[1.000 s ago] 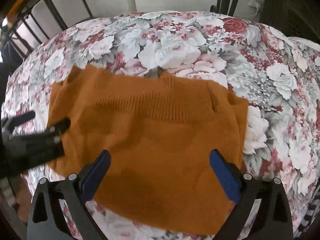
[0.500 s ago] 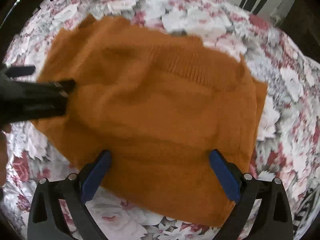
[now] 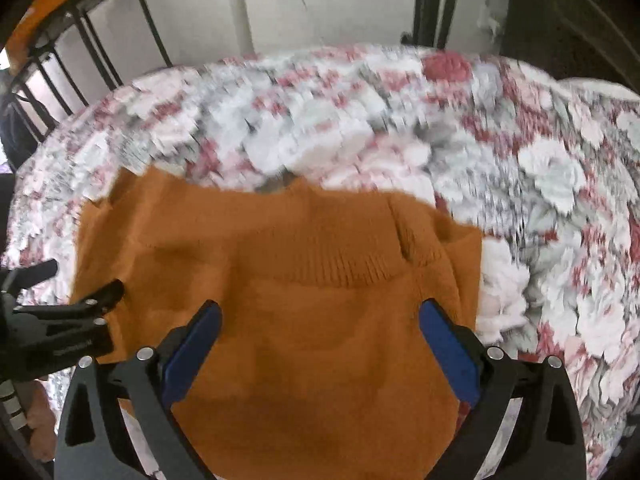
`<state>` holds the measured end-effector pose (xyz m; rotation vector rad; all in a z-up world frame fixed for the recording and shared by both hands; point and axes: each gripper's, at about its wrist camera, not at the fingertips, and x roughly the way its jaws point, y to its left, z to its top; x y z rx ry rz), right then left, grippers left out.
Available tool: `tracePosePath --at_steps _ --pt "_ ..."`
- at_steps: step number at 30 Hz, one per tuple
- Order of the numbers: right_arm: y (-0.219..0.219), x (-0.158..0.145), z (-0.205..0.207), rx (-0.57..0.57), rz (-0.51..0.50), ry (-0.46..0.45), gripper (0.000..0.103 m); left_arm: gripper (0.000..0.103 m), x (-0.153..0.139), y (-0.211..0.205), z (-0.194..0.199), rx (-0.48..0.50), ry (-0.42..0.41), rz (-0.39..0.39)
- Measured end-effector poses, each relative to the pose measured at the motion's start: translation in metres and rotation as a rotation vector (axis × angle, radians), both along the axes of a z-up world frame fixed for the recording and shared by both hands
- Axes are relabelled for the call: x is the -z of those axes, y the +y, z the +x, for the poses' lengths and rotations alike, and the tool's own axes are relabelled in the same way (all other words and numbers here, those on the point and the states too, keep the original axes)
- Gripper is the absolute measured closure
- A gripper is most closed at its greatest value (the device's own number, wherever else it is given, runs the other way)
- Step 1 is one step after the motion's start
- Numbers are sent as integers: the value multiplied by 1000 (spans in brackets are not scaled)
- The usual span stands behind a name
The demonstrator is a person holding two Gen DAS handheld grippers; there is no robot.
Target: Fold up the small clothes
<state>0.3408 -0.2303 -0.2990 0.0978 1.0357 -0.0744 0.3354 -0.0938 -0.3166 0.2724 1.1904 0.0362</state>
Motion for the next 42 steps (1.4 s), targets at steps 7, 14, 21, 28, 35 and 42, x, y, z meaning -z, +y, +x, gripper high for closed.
tracePosePath --at_steps 7,14,21,28,35,42 --pt "2 34 17 -34 -78 133 3 4 16 0 0 -1 25 0" --pt "2 30 10 -39 -86 91 3 4 22 16 6 -52 75 -88" --pt "-3 12 16 7 -24 84 4 4 -13 34 14 -68 -46 -174" --pt "-38 -6 22 151 145 18 3 5 -12 -2 34 12 -49 -230" --pt "-39 37 23 177 16 123 3 4 17 -21 34 -7 -1 -122" --pt "-58 10 24 221 86 121 3 5 -30 -53 15 159 -177 -164"
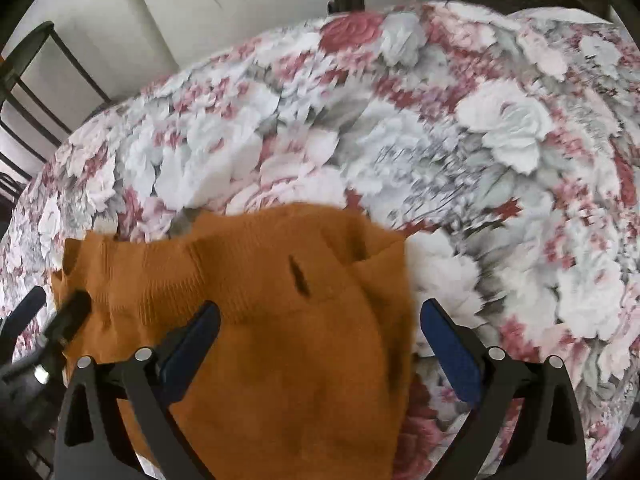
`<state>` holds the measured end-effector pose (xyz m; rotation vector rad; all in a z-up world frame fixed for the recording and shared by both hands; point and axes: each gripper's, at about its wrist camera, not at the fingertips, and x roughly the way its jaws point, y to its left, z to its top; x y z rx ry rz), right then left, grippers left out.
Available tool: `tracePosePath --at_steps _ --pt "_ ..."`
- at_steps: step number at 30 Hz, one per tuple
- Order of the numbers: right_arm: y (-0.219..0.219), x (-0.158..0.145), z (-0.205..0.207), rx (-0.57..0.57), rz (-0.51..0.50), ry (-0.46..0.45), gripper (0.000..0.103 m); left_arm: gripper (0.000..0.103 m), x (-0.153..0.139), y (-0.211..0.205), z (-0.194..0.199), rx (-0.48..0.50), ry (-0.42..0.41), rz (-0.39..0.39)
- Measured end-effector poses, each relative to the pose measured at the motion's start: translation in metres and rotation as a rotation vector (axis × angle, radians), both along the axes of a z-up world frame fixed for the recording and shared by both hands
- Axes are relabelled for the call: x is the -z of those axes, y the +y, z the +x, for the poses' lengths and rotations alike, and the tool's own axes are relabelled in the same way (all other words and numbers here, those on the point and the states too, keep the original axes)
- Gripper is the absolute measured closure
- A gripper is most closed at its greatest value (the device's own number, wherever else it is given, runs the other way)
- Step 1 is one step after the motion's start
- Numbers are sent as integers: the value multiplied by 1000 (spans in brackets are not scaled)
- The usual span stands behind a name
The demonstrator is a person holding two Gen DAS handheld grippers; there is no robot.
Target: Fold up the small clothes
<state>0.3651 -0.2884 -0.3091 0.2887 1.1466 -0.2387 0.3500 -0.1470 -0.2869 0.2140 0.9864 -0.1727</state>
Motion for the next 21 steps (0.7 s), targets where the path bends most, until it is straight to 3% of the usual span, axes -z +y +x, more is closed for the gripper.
tracePosePath --at_steps 2,3,4,5,11,13,14,15,17,19,21 --pt "5 16 4 -28 -22 75 3 4 35 -4 4 -26 81 147" --pt "9 24 6 -39 -20 105 3 4 54 2 5 -43 157 140" --pt "11 33 6 -48 -21 116 3 4 61 11 8 -67 190 78" --pt "9 32 1 -50 -25 104 3 4 57 18 10 -93 194 25" --pt "-14 23 1 -18 97 135 4 5 25 24 11 -110 150 33" --pt "-32 4 -11 55 194 47 4 5 16 28 12 -107 175 -16" --pt "-41 -15 -18 73 252 -39 4 5 10 30 12 -111 188 -43" --pt "-47 -33 -24 80 256 -103 4 5 4 32 12 -115 196 -68" --pt "-51 -73 -41 87 207 -251 4 5 -6 31 7 -113 203 -97" --pt "-48 -122 -67 63 98 -434 3 5 -19 28 -2 -101 196 -110" --pt "-51 -149 -79 19 38 -550 3 5 -38 24 -15 -88 160 -103"
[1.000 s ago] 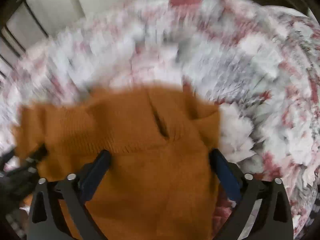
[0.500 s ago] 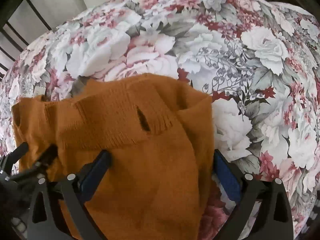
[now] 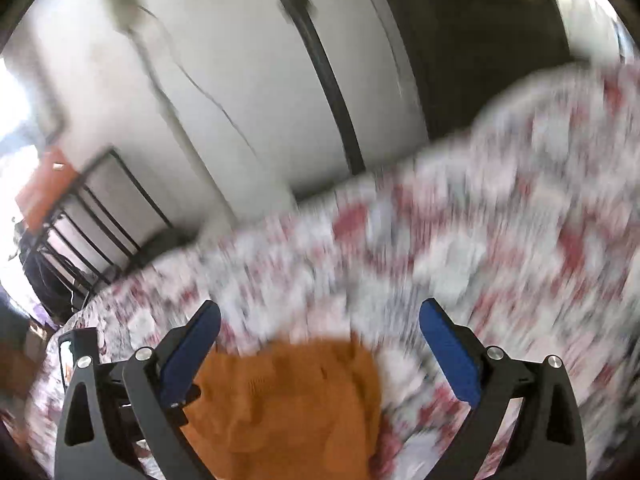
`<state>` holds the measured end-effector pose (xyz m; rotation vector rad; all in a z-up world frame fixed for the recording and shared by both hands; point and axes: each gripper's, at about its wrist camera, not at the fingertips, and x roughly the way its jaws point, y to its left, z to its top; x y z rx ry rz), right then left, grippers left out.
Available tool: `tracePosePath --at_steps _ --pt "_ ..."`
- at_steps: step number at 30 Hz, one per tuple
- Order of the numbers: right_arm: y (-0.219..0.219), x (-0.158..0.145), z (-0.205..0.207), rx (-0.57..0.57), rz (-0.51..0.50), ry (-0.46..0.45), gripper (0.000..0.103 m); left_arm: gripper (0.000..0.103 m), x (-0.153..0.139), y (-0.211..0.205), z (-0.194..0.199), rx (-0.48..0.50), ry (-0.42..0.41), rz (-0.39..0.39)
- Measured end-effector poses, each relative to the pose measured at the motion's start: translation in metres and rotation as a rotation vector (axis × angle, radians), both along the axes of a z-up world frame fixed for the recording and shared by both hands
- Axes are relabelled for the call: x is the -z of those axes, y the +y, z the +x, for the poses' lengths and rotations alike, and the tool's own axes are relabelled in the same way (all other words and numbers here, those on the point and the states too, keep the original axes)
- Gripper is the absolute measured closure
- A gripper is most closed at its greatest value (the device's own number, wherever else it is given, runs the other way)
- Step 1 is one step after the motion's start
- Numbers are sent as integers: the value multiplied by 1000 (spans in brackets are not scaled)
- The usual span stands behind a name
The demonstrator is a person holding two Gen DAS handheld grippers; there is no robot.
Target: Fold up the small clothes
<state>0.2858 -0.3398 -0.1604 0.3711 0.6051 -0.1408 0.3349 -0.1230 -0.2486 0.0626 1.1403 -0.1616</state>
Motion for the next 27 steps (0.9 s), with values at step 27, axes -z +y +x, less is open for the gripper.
tracePosePath --at_steps 27 --pt "-16 171 9 -28 597 353 7 5 63 -8 -16 54 130 157"
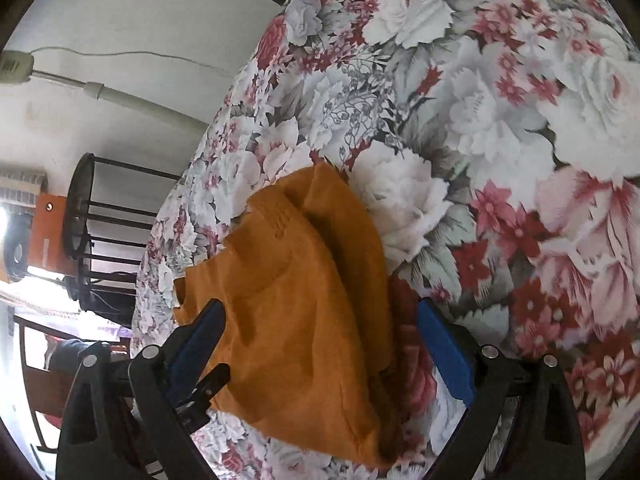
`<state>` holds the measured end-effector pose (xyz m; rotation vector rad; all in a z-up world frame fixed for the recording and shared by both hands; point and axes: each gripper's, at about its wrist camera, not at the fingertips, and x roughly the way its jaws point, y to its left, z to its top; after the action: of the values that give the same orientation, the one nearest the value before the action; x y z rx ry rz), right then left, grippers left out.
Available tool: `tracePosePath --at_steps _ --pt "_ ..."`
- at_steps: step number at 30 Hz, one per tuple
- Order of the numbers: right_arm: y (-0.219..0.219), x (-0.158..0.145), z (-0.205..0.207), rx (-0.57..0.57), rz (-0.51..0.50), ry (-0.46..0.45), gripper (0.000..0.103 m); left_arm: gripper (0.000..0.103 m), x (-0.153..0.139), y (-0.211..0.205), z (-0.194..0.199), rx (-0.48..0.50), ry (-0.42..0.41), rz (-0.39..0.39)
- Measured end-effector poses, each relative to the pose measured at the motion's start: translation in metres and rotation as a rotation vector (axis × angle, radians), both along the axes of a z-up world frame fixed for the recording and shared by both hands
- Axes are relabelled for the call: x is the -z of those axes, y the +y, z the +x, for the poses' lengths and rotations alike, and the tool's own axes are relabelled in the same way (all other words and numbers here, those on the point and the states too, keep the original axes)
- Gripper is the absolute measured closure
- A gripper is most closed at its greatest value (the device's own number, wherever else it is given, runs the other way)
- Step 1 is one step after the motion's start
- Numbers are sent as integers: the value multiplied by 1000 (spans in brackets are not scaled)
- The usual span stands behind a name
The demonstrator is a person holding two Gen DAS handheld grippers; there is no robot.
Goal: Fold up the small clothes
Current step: 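Grasp the side of the folded cardigan with the right gripper, then lift the cardigan side and fold it over toward the left gripper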
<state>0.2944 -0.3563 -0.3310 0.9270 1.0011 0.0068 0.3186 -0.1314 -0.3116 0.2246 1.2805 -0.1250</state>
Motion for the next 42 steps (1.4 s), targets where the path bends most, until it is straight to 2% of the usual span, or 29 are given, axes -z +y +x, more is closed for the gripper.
tracePosePath --at_steps 3,7,9,11,13,18,21,22,25,28,29,30,33,37,42 --pt "2 2 2 -4 -20 -1 7 5 6 -3 3 0 -14 21" --pt "10 2 2 -46 -81 8 11 5 16 -2 11 -38 -5 -2" --pt "12 1 1 -63 -93 4 18 5 18 0 14 -51 -8 -9" --pt "14 3 1 -78 -59 -6 34 4 19 -1 15 -52 -12 -1" --pt "16 7 2 -89 -56 3 38 4 21 -2 16 -51 -17 11" --pt "16 18 4 -107 -61 1 40 4 25 -4 17 -54 -16 10" --pt "19 21 6 -108 -84 -7 47 4 28 0 17 -59 -13 1" --pt "21 21 6 -111 -101 -6 51 4 29 0 14 -57 -16 4" --pt "27 14 7 -118 -136 -14 72 4 27 0 11 -45 -28 19" --pt "29 4 7 -112 -148 -24 80 8 18 -4 11 -39 -38 6" --pt "29 1 6 -107 -145 -28 82 14 14 -8 10 -36 -41 0" --pt "30 -2 6 -102 -142 -29 82 19 12 -10 9 -30 -43 -9" --pt "33 -11 6 -101 -146 -40 84 25 5 -12 7 -30 -62 -18" --pt "41 -24 6 -118 -163 -53 85 26 -9 -16 6 -15 -87 -56" --pt "49 -33 6 -116 -159 -58 86 25 -13 -36 -5 57 -82 -75"
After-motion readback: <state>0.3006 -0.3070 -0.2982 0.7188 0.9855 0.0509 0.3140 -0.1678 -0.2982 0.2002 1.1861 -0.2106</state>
